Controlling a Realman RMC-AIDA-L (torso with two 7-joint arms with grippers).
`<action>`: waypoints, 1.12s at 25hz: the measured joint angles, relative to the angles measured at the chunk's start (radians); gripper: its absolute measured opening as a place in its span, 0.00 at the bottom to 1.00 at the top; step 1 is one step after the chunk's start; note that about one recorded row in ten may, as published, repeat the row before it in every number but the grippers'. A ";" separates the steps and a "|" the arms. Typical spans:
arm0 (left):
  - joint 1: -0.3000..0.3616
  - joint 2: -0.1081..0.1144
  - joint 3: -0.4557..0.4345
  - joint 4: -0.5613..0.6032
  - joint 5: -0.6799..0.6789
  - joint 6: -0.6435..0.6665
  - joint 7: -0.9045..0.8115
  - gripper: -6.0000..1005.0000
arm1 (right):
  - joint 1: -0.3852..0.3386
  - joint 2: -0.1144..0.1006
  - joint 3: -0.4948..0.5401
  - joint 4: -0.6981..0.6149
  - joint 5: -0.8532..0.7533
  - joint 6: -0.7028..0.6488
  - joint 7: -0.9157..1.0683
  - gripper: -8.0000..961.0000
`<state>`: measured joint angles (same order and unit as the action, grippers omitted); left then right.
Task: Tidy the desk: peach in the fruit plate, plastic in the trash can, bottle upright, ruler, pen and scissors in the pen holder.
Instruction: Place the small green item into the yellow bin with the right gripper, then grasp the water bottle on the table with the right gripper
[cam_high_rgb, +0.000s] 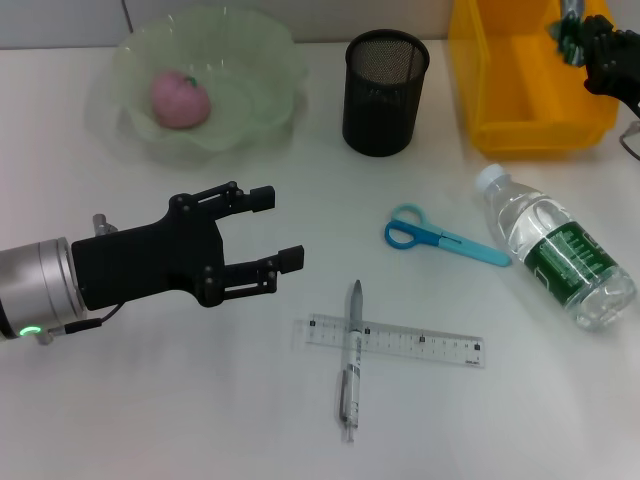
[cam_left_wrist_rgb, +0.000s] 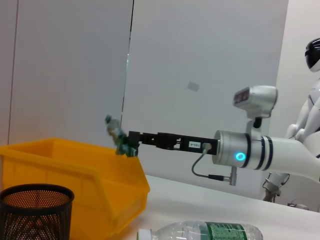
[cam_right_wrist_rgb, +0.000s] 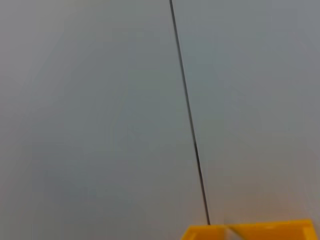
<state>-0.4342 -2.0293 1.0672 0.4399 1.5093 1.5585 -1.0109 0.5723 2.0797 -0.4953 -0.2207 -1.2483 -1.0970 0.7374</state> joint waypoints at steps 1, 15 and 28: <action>0.000 0.000 0.000 0.000 0.000 0.000 0.000 0.80 | 0.007 0.000 0.000 0.000 -0.001 0.015 0.000 0.02; 0.000 0.000 0.001 0.000 0.000 0.003 0.000 0.80 | 0.025 -0.001 -0.026 -0.007 0.000 0.056 0.016 0.47; 0.001 0.000 0.001 0.000 0.003 0.008 0.002 0.80 | -0.079 -0.007 -0.158 -0.210 -0.062 -0.109 0.347 0.69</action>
<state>-0.4336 -2.0294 1.0677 0.4402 1.5123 1.5667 -1.0093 0.4932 2.0729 -0.6530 -0.4305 -1.3098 -1.2059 1.0839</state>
